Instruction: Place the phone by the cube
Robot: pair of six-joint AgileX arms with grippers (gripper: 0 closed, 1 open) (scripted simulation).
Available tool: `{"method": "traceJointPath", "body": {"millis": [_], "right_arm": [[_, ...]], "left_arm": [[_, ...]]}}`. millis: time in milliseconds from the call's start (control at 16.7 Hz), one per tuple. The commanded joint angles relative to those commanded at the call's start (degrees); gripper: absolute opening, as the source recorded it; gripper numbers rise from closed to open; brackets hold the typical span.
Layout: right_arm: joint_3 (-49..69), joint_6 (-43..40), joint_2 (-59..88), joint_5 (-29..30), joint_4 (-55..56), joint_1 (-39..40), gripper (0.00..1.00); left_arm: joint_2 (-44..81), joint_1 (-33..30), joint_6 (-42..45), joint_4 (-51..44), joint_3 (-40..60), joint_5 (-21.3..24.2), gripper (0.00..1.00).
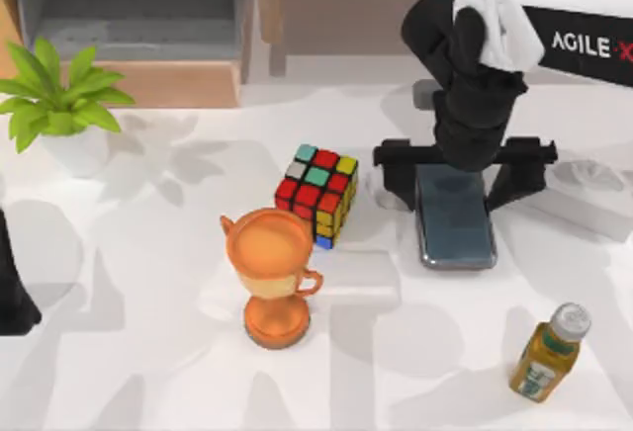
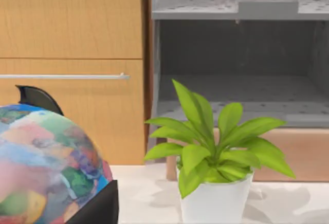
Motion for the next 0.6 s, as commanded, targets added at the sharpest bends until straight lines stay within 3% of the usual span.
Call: {"method": "traceJointPath", "body": {"millis": [240,600], "right_arm": [[0.0,0.0,0.0,0.0,0.0,0.0,0.98],[0.0,0.0,0.0,0.0,0.0,0.0,1.00]], "left_arm": [[0.0,0.0,0.0,0.0,0.0,0.0,1.00],[0.0,0.0,0.0,0.0,0.0,0.0,1.00]]}}
